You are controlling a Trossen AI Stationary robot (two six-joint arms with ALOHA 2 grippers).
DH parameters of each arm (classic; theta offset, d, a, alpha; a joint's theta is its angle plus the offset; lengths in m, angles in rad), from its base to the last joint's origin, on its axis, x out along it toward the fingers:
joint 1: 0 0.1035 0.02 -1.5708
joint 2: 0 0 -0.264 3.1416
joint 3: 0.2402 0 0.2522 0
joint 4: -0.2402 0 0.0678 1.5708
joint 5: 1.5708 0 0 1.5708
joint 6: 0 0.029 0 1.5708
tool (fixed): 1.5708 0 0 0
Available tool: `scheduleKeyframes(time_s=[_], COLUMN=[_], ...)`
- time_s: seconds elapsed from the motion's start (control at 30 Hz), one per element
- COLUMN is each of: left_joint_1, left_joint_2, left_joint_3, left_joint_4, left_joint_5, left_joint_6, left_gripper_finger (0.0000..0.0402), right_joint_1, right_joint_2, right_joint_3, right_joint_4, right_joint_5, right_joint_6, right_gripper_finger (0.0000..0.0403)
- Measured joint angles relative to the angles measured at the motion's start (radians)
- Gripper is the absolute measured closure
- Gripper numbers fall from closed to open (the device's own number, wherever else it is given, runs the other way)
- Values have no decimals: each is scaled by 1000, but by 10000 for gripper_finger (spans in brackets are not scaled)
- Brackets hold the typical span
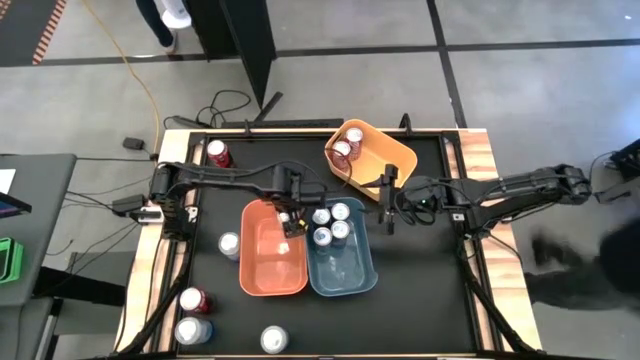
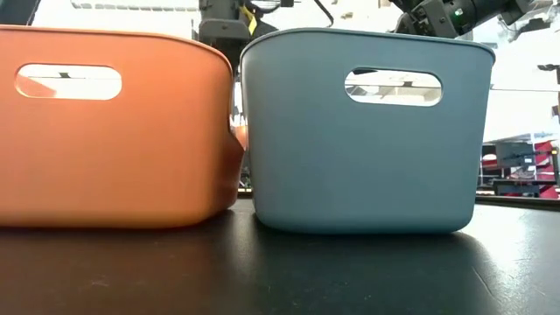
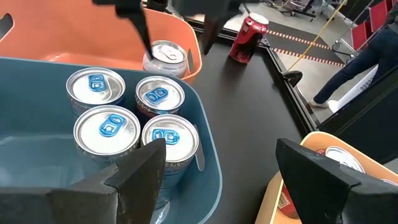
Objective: Sort soda cans
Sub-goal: Put the top blue and white soda can into the orange
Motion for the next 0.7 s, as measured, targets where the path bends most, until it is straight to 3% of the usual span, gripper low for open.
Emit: scheduleKeyframes(time_s=[0.1,0.3,0.43,0.7], left_joint_1=[-4,-17,-56,-197], left_joint_2=[0,-1,-62,-285], left_joint_3=[59,118,57,-141], left_joint_4=[-79,-263,-251,-234], left_joint_5=[-56,-62,13,-34], left_joint_6=[-18,-80,-124,-405], left_gripper_finger=[42,42,42,42], right_joint_1=[0,0,0,0], right_joint_2=[0,0,0,0], right_joint_3=[0,0,0,0], right_joint_4=[0,-6,-31,-22], right_joint_5=[0,0,0,0], right_joint_6=[0,0,14,18], right_gripper_finger=[80,80,80,80])
